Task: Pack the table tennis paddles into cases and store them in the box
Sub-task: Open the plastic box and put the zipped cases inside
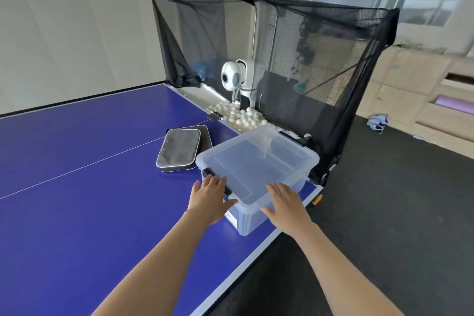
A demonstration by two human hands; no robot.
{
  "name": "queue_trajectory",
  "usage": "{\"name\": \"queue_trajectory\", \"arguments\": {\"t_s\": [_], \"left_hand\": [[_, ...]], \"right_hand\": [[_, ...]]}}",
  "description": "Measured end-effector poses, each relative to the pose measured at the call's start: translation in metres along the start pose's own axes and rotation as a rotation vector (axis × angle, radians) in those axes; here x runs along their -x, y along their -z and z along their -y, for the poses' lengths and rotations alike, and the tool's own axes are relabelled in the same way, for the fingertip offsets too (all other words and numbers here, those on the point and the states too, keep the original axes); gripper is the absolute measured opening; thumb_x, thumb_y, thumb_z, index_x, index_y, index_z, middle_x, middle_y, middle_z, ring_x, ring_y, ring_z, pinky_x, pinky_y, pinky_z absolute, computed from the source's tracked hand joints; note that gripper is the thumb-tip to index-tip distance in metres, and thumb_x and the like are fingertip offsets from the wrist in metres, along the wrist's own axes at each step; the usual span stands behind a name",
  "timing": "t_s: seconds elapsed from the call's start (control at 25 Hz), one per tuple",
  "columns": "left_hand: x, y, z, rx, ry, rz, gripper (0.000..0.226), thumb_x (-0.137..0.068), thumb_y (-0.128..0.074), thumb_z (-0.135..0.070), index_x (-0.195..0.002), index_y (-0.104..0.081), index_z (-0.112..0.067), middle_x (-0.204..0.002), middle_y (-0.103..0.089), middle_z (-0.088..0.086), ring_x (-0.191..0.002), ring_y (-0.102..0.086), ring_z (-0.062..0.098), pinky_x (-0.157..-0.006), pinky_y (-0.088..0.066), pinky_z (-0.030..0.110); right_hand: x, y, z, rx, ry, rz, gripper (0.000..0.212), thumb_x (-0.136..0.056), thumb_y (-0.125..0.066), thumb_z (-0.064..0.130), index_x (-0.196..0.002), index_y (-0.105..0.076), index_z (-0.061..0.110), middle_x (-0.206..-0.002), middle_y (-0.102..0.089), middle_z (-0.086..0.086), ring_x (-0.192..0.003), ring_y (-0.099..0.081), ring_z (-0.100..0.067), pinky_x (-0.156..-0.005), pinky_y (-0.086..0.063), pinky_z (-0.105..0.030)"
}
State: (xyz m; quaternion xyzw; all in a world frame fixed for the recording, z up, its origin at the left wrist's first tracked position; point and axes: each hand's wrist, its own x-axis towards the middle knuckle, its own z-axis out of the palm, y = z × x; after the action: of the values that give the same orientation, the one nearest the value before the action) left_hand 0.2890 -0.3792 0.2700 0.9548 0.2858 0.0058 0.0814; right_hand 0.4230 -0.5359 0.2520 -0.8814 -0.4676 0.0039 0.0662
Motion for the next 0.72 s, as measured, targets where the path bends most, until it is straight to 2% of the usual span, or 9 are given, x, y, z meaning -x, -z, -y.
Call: {"name": "queue_trajectory", "arguments": {"t_s": [0.24, 0.4, 0.56, 0.64, 0.72], "left_hand": [[-0.089, -0.012, -0.042, -0.029, -0.052, -0.015, 0.073, -0.094, -0.037, -0.059, -0.152, -0.015, -0.019, -0.160, -0.017, 0.002, -0.148, -0.011, 0.021, -0.118, -0.010, 0.043], [-0.149, -0.017, -0.047, -0.002, -0.027, -0.008, 0.072, -0.095, -0.036, -0.058, -0.152, -0.014, -0.019, -0.161, -0.014, 0.002, -0.149, -0.008, 0.022, -0.119, -0.007, 0.045], [-0.194, -0.023, -0.036, -0.011, 0.019, -0.040, 0.072, -0.096, -0.033, -0.058, -0.152, -0.013, -0.019, -0.161, -0.011, 0.002, -0.149, -0.006, 0.022, -0.119, -0.006, 0.044], [-0.202, -0.031, -0.029, -0.035, 0.042, -0.014, 0.073, -0.095, -0.029, -0.061, -0.152, -0.013, -0.019, -0.161, -0.010, 0.002, -0.149, -0.005, 0.022, -0.119, -0.005, 0.044], [-0.204, -0.040, -0.022, -0.021, 0.053, -0.041, 0.079, -0.091, -0.011, -0.068, -0.150, -0.025, -0.017, -0.159, -0.022, 0.005, -0.148, -0.017, 0.024, -0.118, -0.014, 0.045]], "right_hand": [[-0.060, -0.002, -0.065, 0.066, -0.010, 0.025, 0.064, -0.098, -0.040, 0.044, -0.150, -0.016, 0.015, -0.154, -0.026, -0.006, -0.142, -0.024, -0.024, -0.111, -0.030, -0.036], [-0.123, -0.001, -0.102, 0.101, 0.005, 0.072, 0.066, -0.098, -0.041, 0.045, -0.150, -0.016, 0.013, -0.153, -0.028, -0.007, -0.141, -0.026, -0.024, -0.110, -0.032, -0.038], [-0.181, 0.004, -0.130, 0.088, 0.019, 0.045, 0.064, -0.098, -0.040, 0.045, -0.150, -0.017, 0.014, -0.151, -0.031, -0.006, -0.140, -0.027, -0.022, -0.108, -0.034, -0.035], [-0.200, 0.000, -0.143, 0.065, 0.011, 0.056, 0.065, -0.098, -0.040, 0.046, -0.150, -0.018, 0.014, -0.150, -0.032, -0.005, -0.140, -0.028, -0.021, -0.108, -0.033, -0.033], [-0.218, -0.006, -0.156, 0.057, 0.016, 0.063, 0.065, -0.098, -0.039, 0.047, -0.150, -0.017, 0.014, -0.151, -0.031, -0.004, -0.140, -0.028, -0.021, -0.110, -0.031, -0.033]]}}
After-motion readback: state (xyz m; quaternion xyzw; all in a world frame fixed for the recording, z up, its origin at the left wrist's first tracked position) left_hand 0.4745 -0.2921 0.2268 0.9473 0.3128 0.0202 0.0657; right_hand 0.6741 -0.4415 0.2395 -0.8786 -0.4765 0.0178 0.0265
